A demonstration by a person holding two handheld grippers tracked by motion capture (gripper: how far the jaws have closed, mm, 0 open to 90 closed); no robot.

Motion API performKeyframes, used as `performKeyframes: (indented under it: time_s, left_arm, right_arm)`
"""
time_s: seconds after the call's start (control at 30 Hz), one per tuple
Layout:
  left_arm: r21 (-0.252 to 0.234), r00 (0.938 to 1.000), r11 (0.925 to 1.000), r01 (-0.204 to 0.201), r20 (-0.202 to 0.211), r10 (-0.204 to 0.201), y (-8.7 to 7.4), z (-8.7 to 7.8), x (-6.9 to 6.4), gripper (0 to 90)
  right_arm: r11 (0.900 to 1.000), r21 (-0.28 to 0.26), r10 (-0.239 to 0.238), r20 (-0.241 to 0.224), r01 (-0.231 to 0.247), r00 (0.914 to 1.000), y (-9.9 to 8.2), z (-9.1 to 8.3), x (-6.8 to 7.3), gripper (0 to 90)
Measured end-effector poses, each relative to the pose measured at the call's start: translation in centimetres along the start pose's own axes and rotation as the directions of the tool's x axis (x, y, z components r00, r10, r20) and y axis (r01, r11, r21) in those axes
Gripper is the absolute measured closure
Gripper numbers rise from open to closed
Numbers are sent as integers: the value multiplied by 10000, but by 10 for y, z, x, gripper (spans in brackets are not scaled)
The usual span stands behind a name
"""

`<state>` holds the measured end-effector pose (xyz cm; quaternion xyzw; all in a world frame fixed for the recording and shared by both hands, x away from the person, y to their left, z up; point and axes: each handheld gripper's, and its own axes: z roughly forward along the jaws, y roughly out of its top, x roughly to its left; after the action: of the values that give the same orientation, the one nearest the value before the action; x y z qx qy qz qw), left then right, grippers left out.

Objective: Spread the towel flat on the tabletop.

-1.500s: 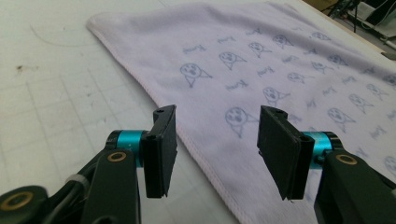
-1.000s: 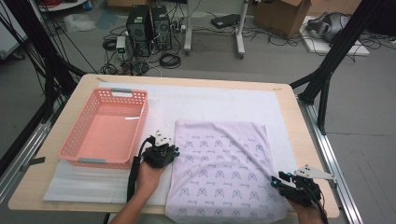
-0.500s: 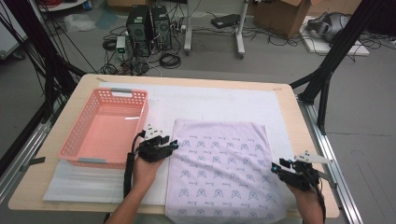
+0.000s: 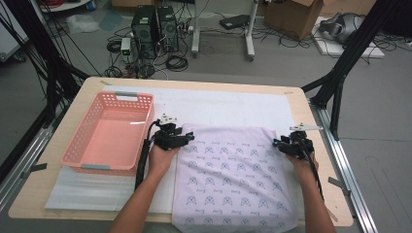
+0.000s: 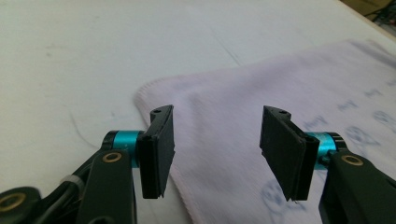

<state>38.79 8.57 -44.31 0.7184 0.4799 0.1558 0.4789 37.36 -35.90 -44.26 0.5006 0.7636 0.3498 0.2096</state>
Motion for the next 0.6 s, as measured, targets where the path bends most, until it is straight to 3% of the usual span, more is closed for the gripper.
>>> performKeyframes:
  time_s: [0.13,0.2,0.27,0.37,0.4,0.43,0.53,0.6]
  left_arm:
    - [628,9970,9971,439,-664,-397,-4,10,7,513]
    - [869,9962,9962,88,-869,-12,-2,13,4,549]
    - [1124,9859,9916,-646,-1465,808,-1,14,0,679]
    - [1188,9872,9913,-575,-1414,742,1,15,2,859]
    - [1194,9867,9916,-492,-1482,668,2,16,2,864]
    - [1137,9819,9922,-518,-1752,714,3,16,2,867]
    - [590,9801,9982,-107,-1973,221,5,13,5,870]
    - [278,9768,9989,-369,-2101,419,7,11,2,869]
  right_arm:
    - [9996,237,-145,85,143,9999,13,16,3,723]
    - [9983,336,-478,220,470,9986,16,19,5,830]
    - [9978,405,-546,375,531,9978,18,20,6,858]
    - [9975,420,-605,798,573,9950,19,20,5,868]
    - [9979,398,-542,924,507,9942,18,20,4,869]
    - [9983,333,-522,1130,487,9922,18,20,3,871]
    - [9994,111,-351,1402,338,9895,18,19,0,873]
    - [9982,-203,-532,1579,571,9860,20,17,3,872]
